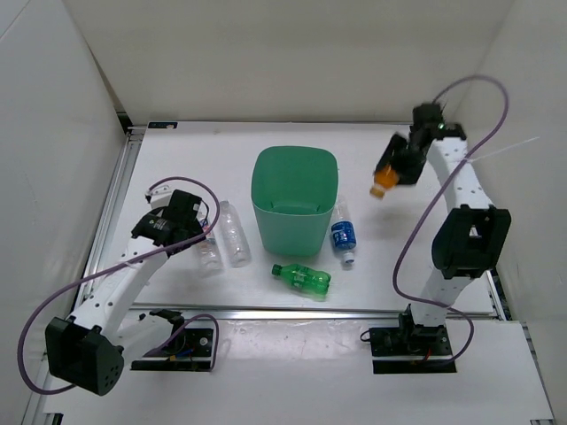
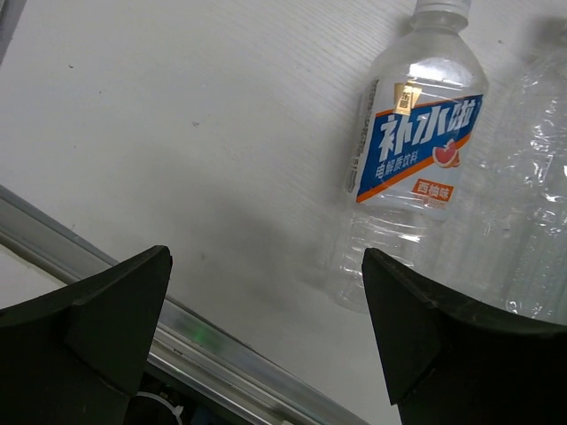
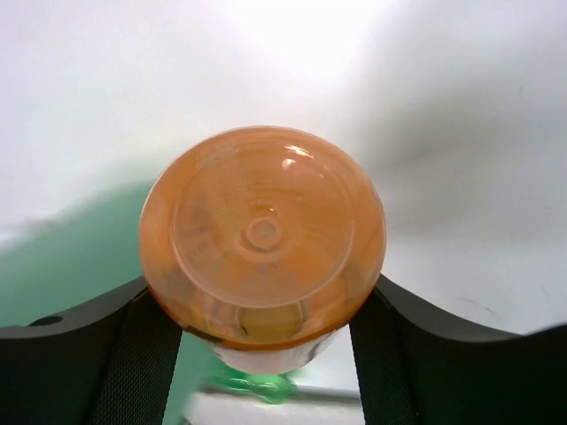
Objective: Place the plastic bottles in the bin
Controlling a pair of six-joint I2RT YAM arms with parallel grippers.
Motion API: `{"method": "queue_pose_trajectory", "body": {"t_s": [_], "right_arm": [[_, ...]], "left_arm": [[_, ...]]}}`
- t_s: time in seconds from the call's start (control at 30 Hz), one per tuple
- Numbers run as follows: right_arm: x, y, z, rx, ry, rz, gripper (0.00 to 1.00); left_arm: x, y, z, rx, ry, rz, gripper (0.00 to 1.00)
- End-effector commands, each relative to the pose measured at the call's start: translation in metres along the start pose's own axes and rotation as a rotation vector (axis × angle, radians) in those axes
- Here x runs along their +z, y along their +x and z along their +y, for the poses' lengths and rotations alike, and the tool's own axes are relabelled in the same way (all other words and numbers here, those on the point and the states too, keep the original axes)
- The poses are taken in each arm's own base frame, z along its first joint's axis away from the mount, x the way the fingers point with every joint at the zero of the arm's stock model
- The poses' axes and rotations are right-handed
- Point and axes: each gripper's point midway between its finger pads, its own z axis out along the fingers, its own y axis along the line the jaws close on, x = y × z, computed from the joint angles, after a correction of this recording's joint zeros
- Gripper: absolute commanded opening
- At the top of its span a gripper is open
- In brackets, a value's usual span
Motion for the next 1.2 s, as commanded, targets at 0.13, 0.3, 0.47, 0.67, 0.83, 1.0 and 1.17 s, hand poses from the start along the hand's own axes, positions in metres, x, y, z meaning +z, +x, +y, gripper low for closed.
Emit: {"method": "queue_pose_trajectory", "body": {"t_s": [0.13,0.3,0.47,0.67,0.83,1.0,1.17], "right_arm": [[-0.238,-0.047,0.168,-0.183,-0.639,-0.381,0.12],[-0.234,0.006,0.226,-0.321,-0.745,-0.292,0.12],[-0.208,0.072,0.249,-0.462,-0.703,-0.207,0.19],[-0.205,0.075,0.225,-0.478,-0.514,-0.287,1.0],[-0.298,0.019,0.163,-0.286,-0.446,-0.677,1.0],[-0.23,-0.002,0.072,-0.106,-0.191,-0.614,1.0],[-0.094,0.047,0.011,-0.038,-0.092,-0.226,1.0]], "left_arm": [[-0.002,-0.015,0.009,-0.013,-0.081,-0.058,1.0],[-0.006,-0.021,-0.001,-0.016,-0.054,-0.059,1.0],[-0.008,-0.035,-0.019,-0.007,0.021,-0.084,1.0],[-0.013,-0.066,-0.034,-0.045,0.069,-0.146,1.0],[-0.017,-0.075,-0.039,-0.08,0.093,-0.144,1.0],[-0.013,-0.061,-0.048,-0.124,0.138,-0.078,1.0],[-0.003,-0.039,-0.046,-0.094,0.133,-0.019,1.0]]}}
